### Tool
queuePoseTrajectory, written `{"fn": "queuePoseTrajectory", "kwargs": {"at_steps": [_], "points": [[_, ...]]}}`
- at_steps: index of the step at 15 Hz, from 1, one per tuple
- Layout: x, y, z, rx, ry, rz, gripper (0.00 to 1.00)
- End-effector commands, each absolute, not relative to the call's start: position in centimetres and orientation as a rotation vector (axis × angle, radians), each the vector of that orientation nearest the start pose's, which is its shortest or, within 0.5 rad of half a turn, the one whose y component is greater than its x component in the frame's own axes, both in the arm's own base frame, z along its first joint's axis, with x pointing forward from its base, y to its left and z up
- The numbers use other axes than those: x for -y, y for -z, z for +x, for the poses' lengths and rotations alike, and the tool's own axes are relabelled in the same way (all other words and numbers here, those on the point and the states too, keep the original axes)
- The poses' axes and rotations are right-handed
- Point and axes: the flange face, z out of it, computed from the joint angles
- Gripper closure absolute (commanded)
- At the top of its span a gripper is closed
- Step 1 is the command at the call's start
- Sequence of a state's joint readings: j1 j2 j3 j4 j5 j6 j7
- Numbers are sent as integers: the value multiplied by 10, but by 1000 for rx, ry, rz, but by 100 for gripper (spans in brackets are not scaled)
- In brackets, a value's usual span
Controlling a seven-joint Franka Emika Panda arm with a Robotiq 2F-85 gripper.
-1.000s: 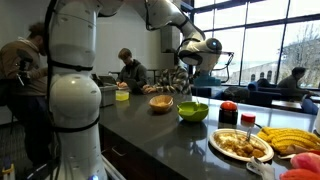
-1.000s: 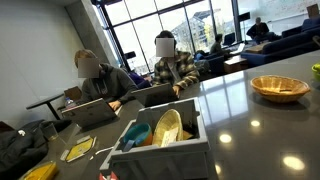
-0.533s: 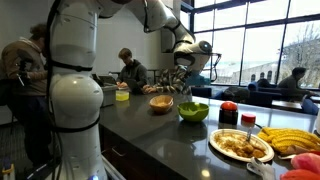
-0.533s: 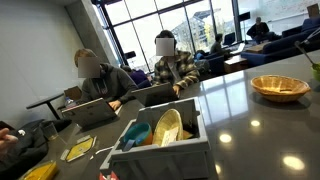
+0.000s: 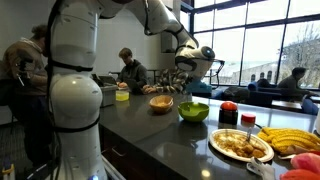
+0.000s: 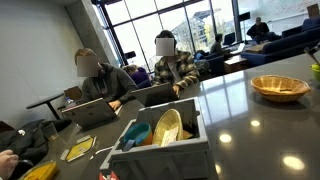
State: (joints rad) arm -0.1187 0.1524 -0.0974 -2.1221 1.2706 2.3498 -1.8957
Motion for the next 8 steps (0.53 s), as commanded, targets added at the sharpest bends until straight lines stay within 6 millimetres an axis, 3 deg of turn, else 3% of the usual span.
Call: {"fn": "queuePoseTrajectory", "kwargs": {"at_steps": [1,8], "points": [[122,-355,559,910,1095,-2379,99],[153,-357,563,801,1119,-2440,99]]}}
